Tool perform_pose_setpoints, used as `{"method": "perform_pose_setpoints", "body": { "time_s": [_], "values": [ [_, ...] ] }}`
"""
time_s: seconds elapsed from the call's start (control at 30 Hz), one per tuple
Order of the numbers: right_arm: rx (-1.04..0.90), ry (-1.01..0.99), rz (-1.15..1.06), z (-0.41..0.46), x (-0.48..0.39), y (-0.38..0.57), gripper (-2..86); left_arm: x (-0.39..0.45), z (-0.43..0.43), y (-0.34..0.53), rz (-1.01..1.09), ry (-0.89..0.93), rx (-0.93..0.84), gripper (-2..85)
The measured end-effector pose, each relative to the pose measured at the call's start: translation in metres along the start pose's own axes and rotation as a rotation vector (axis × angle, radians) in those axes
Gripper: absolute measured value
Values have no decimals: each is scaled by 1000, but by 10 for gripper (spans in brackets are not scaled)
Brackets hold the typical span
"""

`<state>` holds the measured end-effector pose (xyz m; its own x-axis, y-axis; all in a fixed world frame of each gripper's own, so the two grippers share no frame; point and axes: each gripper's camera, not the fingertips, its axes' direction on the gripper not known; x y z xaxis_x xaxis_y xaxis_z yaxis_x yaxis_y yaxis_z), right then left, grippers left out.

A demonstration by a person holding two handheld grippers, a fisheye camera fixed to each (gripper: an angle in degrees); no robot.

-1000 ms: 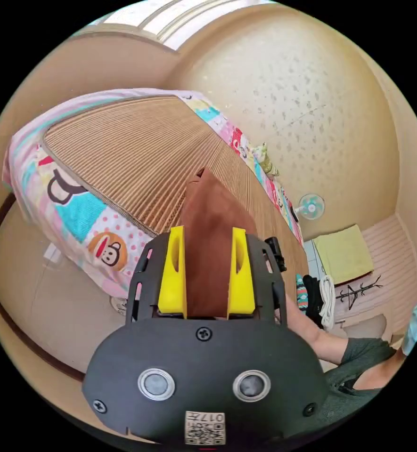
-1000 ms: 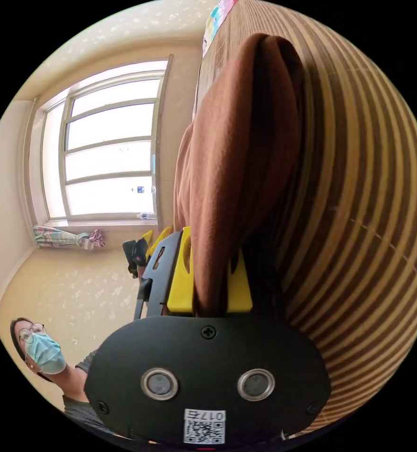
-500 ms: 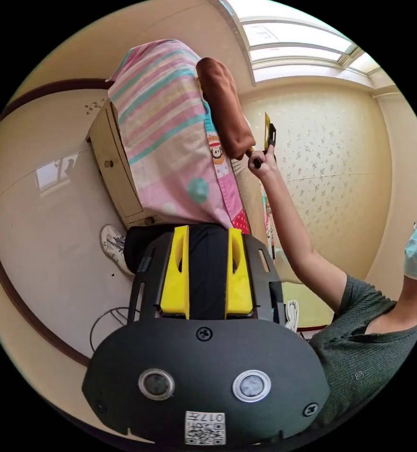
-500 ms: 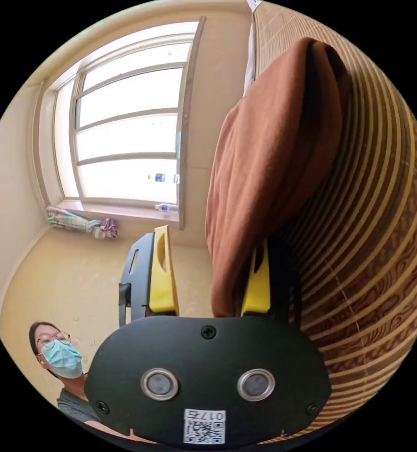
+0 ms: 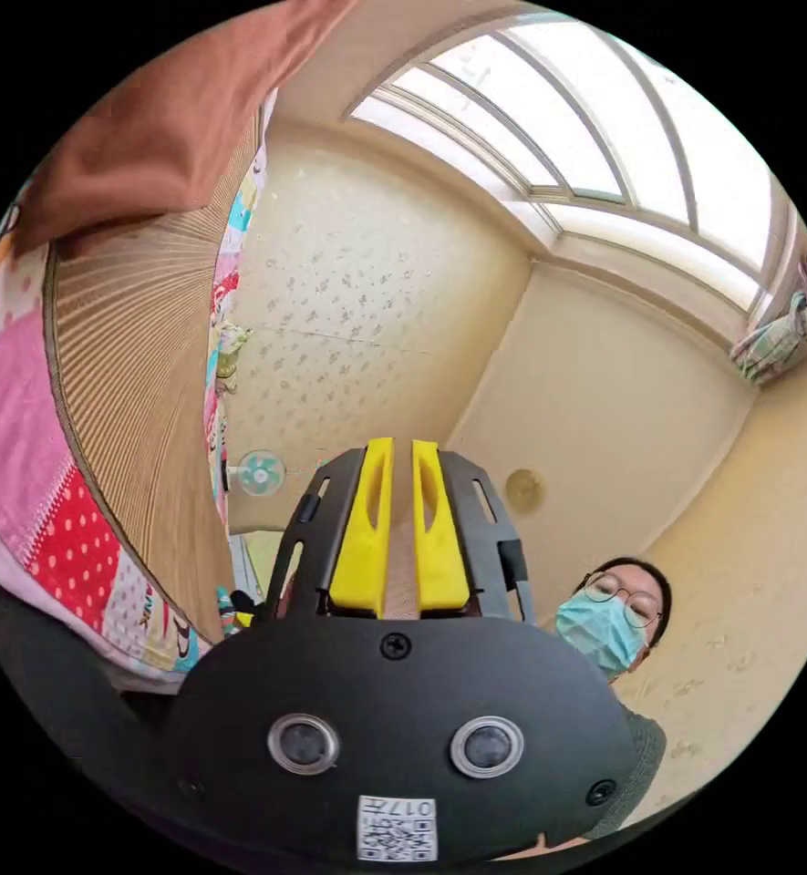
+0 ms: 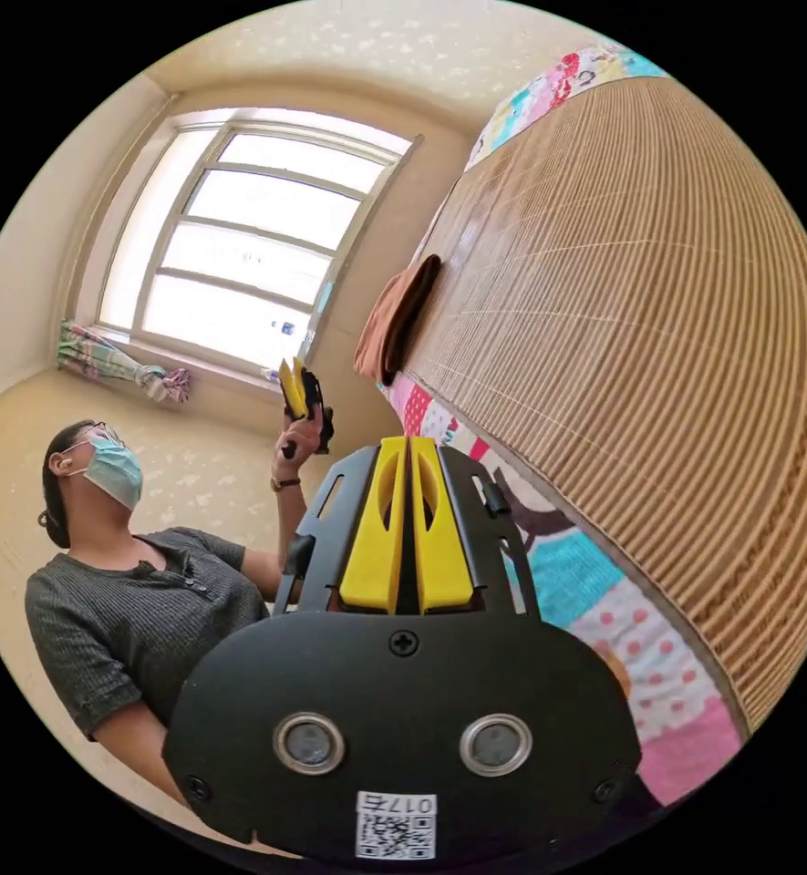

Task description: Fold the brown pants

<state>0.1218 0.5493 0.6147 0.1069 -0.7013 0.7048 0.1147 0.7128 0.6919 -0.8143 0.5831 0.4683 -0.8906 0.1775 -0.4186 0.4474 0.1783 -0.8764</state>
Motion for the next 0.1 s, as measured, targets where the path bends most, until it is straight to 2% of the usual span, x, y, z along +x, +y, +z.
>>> {"method": "perform_pose_setpoints", "body": {
  "time_s": [0.03,0.1],
  "values": [
    [50,109,0,-32,-19,29,6,-7,1,3,-45,105,35,-1],
    [124,276,-22,-70,-53,65,5,-9,4,9,-70,108,73,-6]
  ]
}}
